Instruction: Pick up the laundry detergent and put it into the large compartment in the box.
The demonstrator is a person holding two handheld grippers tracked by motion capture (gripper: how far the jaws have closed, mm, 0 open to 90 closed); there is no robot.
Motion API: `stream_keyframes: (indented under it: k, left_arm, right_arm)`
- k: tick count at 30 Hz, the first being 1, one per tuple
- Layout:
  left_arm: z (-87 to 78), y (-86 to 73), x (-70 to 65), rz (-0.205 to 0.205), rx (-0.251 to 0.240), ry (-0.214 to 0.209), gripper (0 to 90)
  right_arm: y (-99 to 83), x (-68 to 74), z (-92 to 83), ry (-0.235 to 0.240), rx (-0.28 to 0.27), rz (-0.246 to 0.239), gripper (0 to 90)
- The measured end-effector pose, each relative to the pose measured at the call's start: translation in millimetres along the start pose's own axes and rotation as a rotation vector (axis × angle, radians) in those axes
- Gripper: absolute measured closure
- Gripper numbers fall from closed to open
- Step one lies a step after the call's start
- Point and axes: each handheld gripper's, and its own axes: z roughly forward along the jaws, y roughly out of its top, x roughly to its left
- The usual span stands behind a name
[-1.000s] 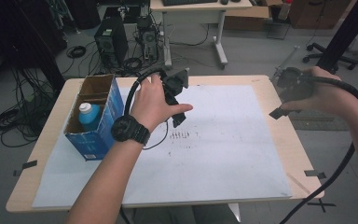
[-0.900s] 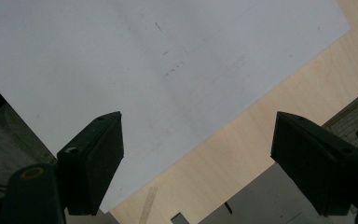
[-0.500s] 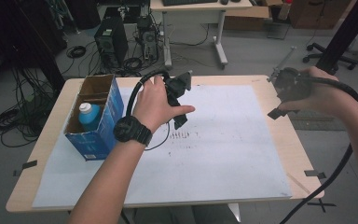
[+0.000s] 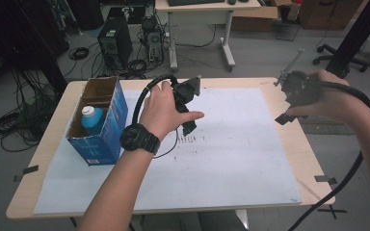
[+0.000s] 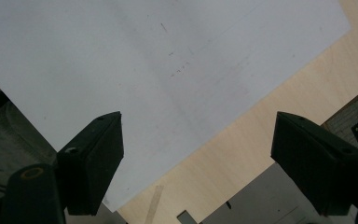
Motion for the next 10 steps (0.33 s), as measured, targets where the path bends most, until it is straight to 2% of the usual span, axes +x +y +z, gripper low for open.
stream_keyframes:
  k: [10]
  left_arm:
    - [-1.5,-6.5,-1.7,-0.002,-0.017,-0.005,9.4]
  right_arm:
    - [0.6,3.5,-1.7,-0.006,-0.008,0.003,16.4]
